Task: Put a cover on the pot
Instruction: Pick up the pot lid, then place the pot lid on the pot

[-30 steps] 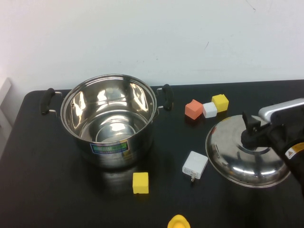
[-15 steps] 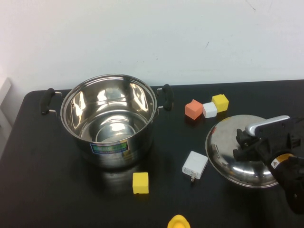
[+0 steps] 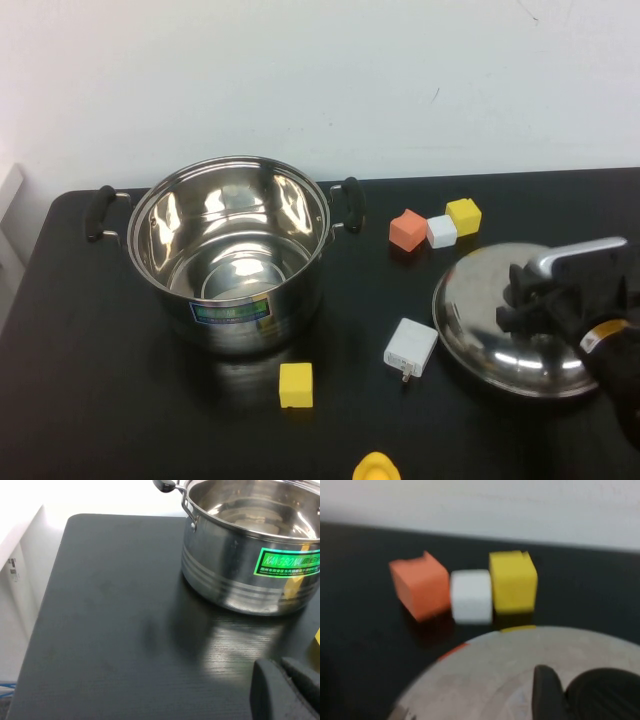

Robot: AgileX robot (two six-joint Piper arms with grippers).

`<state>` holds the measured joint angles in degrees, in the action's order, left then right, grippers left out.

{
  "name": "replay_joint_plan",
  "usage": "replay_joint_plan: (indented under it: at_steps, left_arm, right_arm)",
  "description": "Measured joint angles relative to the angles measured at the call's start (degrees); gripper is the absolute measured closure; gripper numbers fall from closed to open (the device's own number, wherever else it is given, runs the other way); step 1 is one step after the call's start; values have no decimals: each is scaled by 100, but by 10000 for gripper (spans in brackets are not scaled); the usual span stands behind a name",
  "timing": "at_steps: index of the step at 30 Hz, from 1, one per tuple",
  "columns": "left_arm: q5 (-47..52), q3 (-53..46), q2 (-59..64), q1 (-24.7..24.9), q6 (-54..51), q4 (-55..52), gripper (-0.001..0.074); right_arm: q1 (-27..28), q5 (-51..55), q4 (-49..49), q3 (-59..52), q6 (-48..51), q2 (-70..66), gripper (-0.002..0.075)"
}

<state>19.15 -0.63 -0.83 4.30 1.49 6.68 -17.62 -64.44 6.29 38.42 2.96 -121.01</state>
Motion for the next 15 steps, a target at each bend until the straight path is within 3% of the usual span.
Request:
replay_joint_plan:
  at_steps: [6,12,15]
  left_arm:
    - [0,0,0,0,0,0,737]
    - [0,0,0,0,0,0,738]
    - [0,0,0,0,0,0,737]
  right_arm:
    - [3,99,-1174,-455,-244,1864,384]
    - [-230,1487,-3525,120,-2118,3636,384]
    - [-498,2047,-4005,620,-2651,3840,384]
